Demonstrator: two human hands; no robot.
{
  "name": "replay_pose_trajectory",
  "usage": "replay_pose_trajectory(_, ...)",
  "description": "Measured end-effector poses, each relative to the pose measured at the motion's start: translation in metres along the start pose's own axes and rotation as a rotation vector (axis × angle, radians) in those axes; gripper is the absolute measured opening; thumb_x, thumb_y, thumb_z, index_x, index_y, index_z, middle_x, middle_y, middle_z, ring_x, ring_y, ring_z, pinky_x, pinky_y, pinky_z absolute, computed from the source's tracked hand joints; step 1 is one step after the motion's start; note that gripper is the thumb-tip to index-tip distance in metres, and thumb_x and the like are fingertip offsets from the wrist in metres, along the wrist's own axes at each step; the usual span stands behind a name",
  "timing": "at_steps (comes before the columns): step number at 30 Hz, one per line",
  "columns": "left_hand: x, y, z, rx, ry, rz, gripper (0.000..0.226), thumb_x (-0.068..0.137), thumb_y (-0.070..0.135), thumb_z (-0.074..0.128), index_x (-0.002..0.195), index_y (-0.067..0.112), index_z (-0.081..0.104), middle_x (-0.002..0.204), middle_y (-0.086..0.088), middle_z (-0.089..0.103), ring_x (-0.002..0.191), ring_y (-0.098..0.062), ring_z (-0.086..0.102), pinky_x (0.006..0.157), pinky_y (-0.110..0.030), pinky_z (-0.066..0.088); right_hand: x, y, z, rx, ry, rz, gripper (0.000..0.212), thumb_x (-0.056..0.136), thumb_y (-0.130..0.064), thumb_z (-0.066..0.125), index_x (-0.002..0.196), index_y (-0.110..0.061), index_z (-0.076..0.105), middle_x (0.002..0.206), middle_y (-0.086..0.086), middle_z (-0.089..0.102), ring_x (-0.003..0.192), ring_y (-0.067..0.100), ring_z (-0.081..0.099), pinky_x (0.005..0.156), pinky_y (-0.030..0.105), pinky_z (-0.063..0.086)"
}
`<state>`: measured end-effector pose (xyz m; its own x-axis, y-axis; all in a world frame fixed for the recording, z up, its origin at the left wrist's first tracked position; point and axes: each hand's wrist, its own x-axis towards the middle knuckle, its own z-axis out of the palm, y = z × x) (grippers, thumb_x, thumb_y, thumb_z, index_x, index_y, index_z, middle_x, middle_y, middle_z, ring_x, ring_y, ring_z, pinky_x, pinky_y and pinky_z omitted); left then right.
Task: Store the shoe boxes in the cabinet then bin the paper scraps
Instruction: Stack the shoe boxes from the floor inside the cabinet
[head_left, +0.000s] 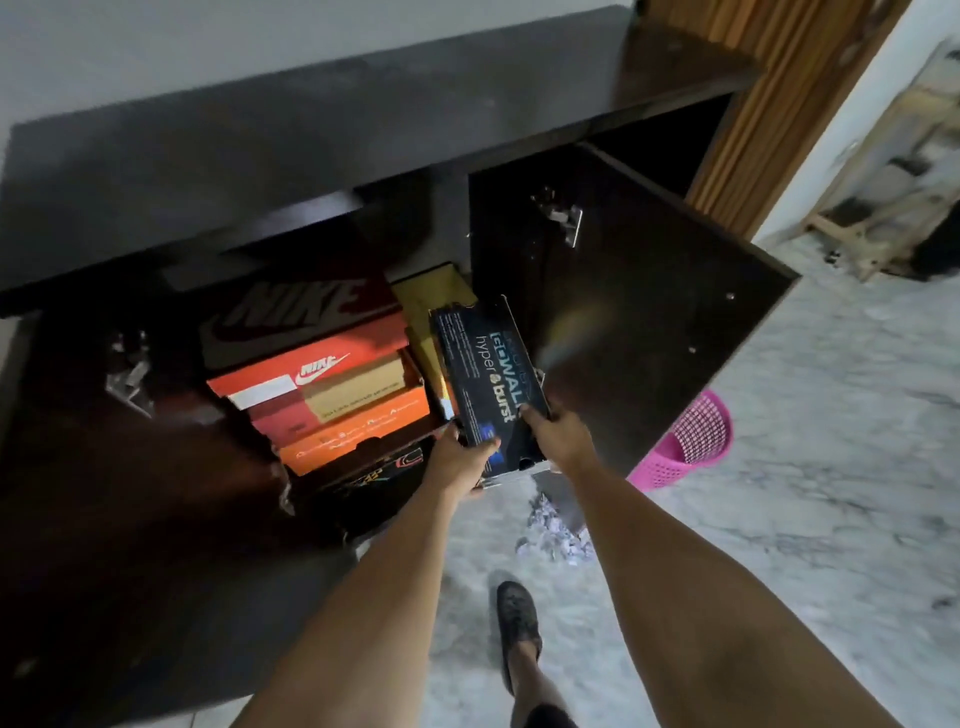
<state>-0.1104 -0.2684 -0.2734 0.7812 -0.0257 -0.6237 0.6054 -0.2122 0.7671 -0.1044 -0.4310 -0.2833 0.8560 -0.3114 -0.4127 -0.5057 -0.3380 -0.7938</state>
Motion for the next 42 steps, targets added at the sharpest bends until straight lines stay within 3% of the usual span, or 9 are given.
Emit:
replay_pose_trajectory(7, 0.154, 0.063, 0.003, -0.110, 0.140, -0.011, 0.059, 0.093, 0.023, 0.072, 0.145, 0.020, 0.045, 0.127, -0.005, 0.062, 0.105, -0.028, 0.064, 0.094, -0.053, 0.057, 0.170, -0.057, 0.032, 0.209, -0.016, 0.015, 0.037, 0.093, -0.013, 0.074, 0.130, -0.012, 0.068, 0.114, 0.007, 0.071, 0.107, 0.020, 0.064, 0.094, 0.030, 0.051)
replay_pose_trajectory(12, 0.228, 0.090, 0.005, -0.146, 0.288, 0.054, 0.058, 0.092, 0.029, 0.069, 0.146, 0.029, 0.048, 0.119, 0.002, 0.064, 0.113, -0.035, 0.066, 0.096, -0.054, 0.056, 0.251, -0.073, 0.066, 0.127, -0.032, -0.057, 0.055, 0.090, -0.033, 0.066, 0.140, -0.051, 0.051, 0.128, -0.002, 0.067, 0.119, 0.025, 0.064, 0.104, 0.048, 0.052)
replay_pose_trajectory(17, 0.249, 0.106, -0.004, -0.076, 0.353, 0.071, 0.056, 0.096, 0.026, 0.067, 0.148, 0.019, 0.048, 0.129, -0.011, 0.067, 0.116, -0.038, 0.065, 0.098, -0.051, 0.054, 0.264, -0.098, 0.074, 0.039, -0.040, -0.084, 0.055, 0.103, -0.032, 0.059, 0.155, -0.032, 0.041, 0.140, 0.007, 0.064, 0.124, 0.029, 0.062, 0.101, 0.040, 0.050)
replay_pose_trajectory(21, 0.227, 0.102, -0.010, -0.024, 0.350, 0.034, 0.067, 0.098, 0.046, 0.060, 0.153, 0.014, 0.039, 0.147, -0.012, 0.054, 0.133, -0.034, 0.053, 0.105, -0.038, 0.046, 0.250, -0.099, 0.075, 0.029, -0.017, -0.030, 0.062, 0.104, -0.042, 0.053, 0.160, -0.030, 0.030, 0.151, 0.012, 0.053, 0.135, 0.036, 0.053, 0.107, 0.044, 0.044)
replay_pose_trajectory(27, 0.169, 0.075, -0.043, 0.302, 0.221, 0.054, 0.053, 0.100, 0.040, 0.057, 0.144, 0.012, 0.051, 0.141, -0.010, 0.061, 0.125, -0.028, 0.059, 0.094, -0.026, 0.043, 0.180, -0.083, 0.074, 0.036, 0.189, 0.082, 0.084, 0.085, -0.083, 0.031, 0.156, -0.039, 0.027, 0.158, 0.012, 0.042, 0.144, 0.038, 0.042, 0.117, 0.059, 0.033)
replay_pose_trajectory(31, 0.110, 0.081, -0.077, 0.831, 0.137, 0.291, 0.040, 0.100, 0.037, 0.052, 0.134, 0.019, 0.060, 0.129, -0.007, 0.067, 0.117, -0.028, 0.064, 0.088, -0.032, 0.051, 0.089, -0.085, 0.070, 0.049, 0.282, 0.046, 0.075, 0.092, -0.068, 0.037, 0.155, -0.028, 0.036, 0.158, 0.020, 0.036, 0.148, 0.042, 0.032, 0.118, 0.057, 0.033)
replay_pose_trajectory(34, 0.047, 0.100, -0.101, 1.275, 0.100, 0.581, 0.035, 0.100, 0.035, 0.050, 0.130, 0.020, 0.059, 0.119, -0.007, 0.069, 0.108, -0.030, 0.068, 0.086, -0.040, 0.057, 0.013, -0.094, 0.072, 0.067, 0.344, 0.016, 0.057, 0.100, -0.054, 0.046, 0.149, -0.023, 0.048, 0.149, 0.020, 0.044, 0.139, 0.041, 0.042, 0.112, 0.047, 0.040)
replay_pose_trajectory(38, -0.028, 0.132, -0.138, 1.409, 0.186, 0.876, 0.027, 0.093, 0.028, 0.051, 0.116, 0.018, 0.062, 0.117, -0.007, 0.065, 0.111, -0.032, 0.062, 0.081, -0.041, 0.050, -0.079, -0.114, 0.090, 0.052, 0.319, -0.102, 0.042, 0.098, -0.045, 0.054, 0.132, -0.021, 0.063, 0.135, 0.014, 0.059, 0.124, 0.032, 0.057, 0.099, 0.039, 0.048)
replay_pose_trajectory(42, -0.087, 0.162, -0.191, 1.447, 0.390, 1.160, 0.027, 0.093, 0.033, 0.050, 0.110, 0.016, 0.063, 0.114, -0.008, 0.065, 0.113, -0.033, 0.055, 0.082, -0.042, 0.045, -0.154, -0.159, 0.111, -0.007, 0.219, -0.258, 0.038, 0.099, -0.038, 0.059, 0.132, -0.018, 0.066, 0.131, 0.008, 0.065, 0.117, 0.025, 0.060, 0.086, 0.028, 0.040)
